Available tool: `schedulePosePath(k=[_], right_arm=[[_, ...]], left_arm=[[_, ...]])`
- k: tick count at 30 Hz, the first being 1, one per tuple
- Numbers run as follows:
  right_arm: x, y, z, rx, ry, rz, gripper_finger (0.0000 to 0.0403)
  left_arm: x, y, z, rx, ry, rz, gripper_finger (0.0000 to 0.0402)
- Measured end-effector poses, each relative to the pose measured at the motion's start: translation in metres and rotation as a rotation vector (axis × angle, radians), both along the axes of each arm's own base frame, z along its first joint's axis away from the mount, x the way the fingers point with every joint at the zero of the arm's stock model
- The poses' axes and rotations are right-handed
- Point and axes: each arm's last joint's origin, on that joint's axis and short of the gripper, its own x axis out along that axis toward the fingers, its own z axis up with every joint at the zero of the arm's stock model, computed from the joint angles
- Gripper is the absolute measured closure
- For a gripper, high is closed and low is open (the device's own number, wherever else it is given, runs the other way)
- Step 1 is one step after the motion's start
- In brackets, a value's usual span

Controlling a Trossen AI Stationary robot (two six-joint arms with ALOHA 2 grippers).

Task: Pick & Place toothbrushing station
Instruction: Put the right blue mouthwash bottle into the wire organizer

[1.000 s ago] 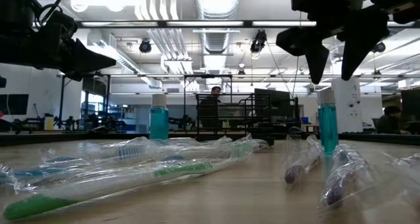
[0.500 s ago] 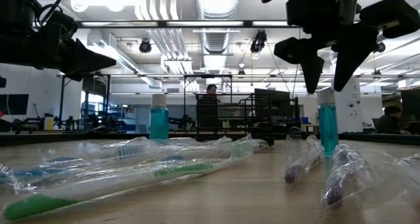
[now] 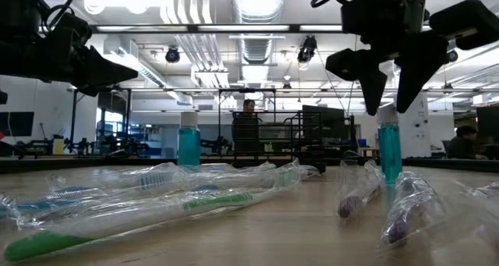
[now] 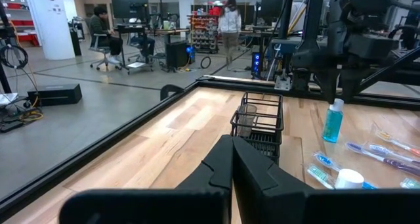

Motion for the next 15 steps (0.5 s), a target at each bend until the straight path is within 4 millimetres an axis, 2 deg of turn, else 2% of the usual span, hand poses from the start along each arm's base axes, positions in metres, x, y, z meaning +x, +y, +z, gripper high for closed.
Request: schedulePosePath(k=[9,15], right_arm=[[-0.0009,-0.0001,-0.0064,0.001,-0.007,0.000,0.0241],[-0.0010,-0.0002,-0.0067,0.001,-0.007,0.000,0.0266]], left_arm=[[0.0000,0.0000,0.0000,0.000,0.000,0.000,0.0396],[0.0000,0.0000,0.0000,0.000,0.000,0.000,0.0396]])
